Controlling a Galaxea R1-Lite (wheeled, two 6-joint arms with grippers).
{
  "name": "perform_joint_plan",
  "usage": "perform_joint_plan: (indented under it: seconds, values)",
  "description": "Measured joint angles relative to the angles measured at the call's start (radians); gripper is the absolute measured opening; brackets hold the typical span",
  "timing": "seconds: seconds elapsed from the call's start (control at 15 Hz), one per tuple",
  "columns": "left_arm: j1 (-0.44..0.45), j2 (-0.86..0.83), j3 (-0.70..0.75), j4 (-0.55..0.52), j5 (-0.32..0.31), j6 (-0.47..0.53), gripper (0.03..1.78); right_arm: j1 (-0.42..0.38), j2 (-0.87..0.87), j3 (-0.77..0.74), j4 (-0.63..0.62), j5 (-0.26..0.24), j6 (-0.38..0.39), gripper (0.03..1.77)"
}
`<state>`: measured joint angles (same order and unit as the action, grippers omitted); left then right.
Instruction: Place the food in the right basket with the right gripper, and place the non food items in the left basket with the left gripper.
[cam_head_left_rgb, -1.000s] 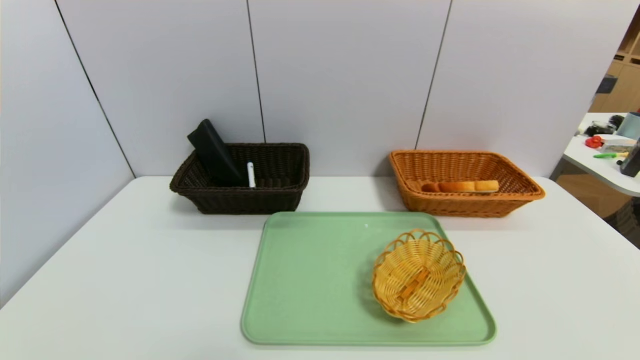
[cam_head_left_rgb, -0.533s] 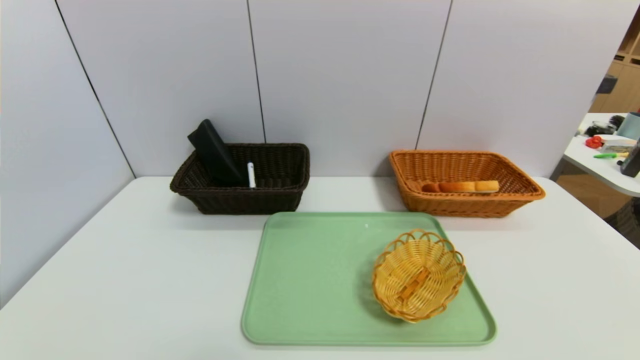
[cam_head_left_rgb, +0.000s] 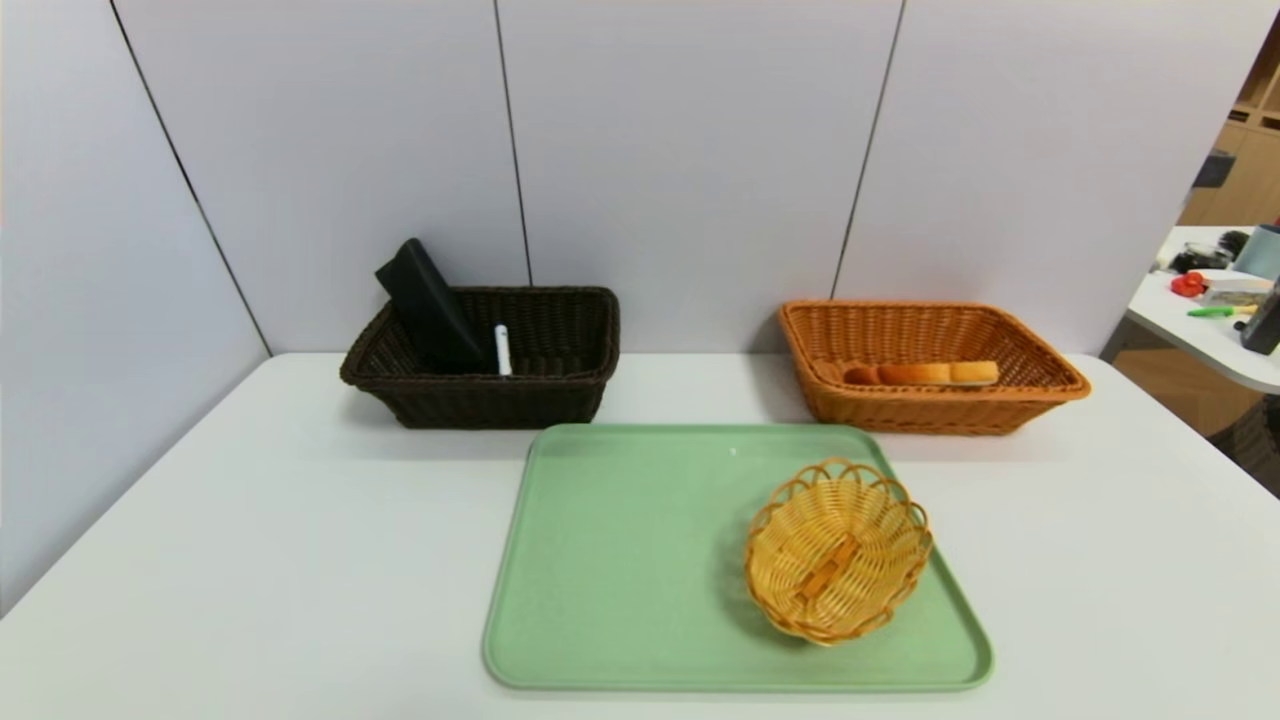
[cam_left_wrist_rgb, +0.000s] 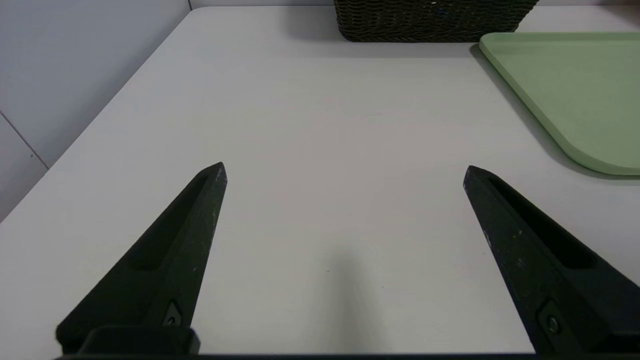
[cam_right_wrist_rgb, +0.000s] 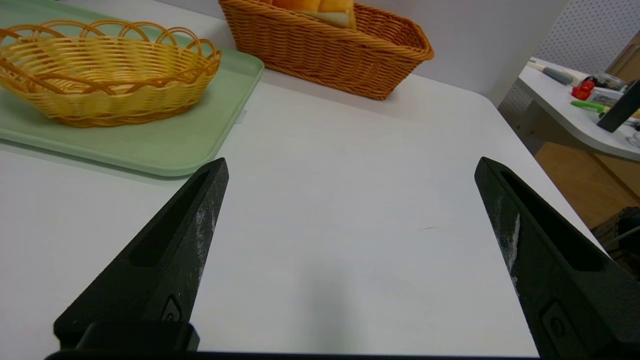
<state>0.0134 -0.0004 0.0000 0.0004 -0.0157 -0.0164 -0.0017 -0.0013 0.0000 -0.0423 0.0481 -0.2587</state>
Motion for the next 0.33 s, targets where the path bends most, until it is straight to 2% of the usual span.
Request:
perform_joint_plan:
  seconds: [0.33]
  values:
    - [0.0, 0.0, 0.0, 0.0, 0.0, 0.0, 1.69, 0.0, 0.0, 0.0, -0.001, 0.0, 0.002, 1.7]
